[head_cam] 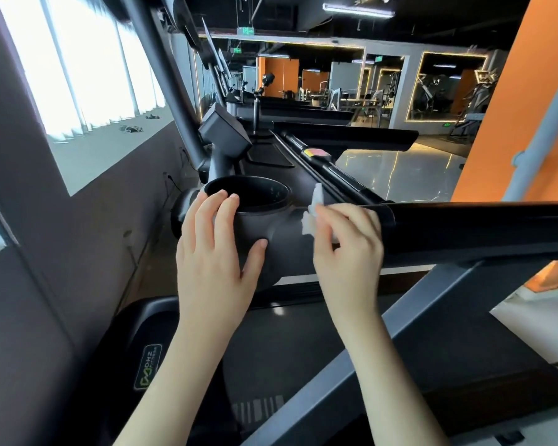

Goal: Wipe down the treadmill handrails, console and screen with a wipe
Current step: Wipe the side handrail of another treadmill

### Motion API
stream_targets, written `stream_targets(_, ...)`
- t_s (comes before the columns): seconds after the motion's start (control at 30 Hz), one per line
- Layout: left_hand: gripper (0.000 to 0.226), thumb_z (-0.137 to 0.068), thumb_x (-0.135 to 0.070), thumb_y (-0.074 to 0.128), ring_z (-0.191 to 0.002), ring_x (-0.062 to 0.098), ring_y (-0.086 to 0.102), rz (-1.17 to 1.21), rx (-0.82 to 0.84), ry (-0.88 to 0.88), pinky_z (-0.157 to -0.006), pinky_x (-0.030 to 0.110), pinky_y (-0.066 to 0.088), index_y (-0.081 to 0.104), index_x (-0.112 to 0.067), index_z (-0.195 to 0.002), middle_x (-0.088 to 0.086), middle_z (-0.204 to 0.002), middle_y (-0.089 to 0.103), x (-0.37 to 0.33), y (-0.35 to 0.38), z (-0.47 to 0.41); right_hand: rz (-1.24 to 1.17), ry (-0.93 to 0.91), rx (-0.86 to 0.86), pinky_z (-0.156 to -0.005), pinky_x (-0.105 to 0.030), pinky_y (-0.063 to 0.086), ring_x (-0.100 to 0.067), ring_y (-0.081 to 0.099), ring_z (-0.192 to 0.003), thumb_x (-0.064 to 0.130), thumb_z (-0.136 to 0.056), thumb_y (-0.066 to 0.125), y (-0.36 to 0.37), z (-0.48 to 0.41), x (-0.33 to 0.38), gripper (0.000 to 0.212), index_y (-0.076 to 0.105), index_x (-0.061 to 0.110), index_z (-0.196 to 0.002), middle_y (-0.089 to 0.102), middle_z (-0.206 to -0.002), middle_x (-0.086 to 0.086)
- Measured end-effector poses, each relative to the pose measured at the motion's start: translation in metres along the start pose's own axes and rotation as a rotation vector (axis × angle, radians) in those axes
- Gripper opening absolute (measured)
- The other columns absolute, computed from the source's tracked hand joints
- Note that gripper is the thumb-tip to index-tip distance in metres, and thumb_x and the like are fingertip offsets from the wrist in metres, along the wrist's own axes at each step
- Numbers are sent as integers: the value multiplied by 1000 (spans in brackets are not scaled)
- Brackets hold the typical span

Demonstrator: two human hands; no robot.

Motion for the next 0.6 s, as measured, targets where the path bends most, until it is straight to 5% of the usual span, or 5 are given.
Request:
stream_targets(0.17, 55, -91, -33, 55, -135, 33, 33, -4, -15, -36, -113, 22, 17, 45, 0, -134, 18, -138, 46, -1, 1, 0, 1, 139, -68, -73, -28, 47, -30, 55, -70, -9, -85, 62, -15, 29, -20, 13, 72, -3, -90, 57, -91, -15)
stream_targets(0.3, 55, -91, -32, 54, -136, 36, 33, -4, -23, -56, -114, 28, 19, 46, 3, -133, 19, -139, 45, -4, 2, 2, -52, 59, 55, -71, -24, 48, -25, 58, -75, -7, -85, 63, 0, 57, -3, 11, 72, -2, -88, 60, -93, -15)
stream_targets(0.47, 56, -92, -35, 53, -136, 36, 32, -14, -10, -74, -115, 26, 17, 46, 3, -132, 19, -140, 45, -5, 1, 2, -25, 149, -48, -68, -31, 49, -30, 58, -75, -14, -81, 60, -15, 54, -36, 15, 71, -5, -85, 59, -92, -18)
stream_targets(0.6, 62, -91, -42, 53, -137, 36, 31, -30, -16, -86, -115, 32, 20, 45, 4, -132, 20, -141, 44, -7, 2, 3, -65, 90, 12, -75, -24, 47, -25, 57, -77, -8, -86, 62, -4, 70, -17, 11, 72, -4, -85, 62, -90, -13)
Point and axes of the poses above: each hand's wrist, its own z-axis away from the middle knuckle, its own y-axis out of the palm, x = y × z, the point moved 10 cm from there along -z, towards the middle knuckle
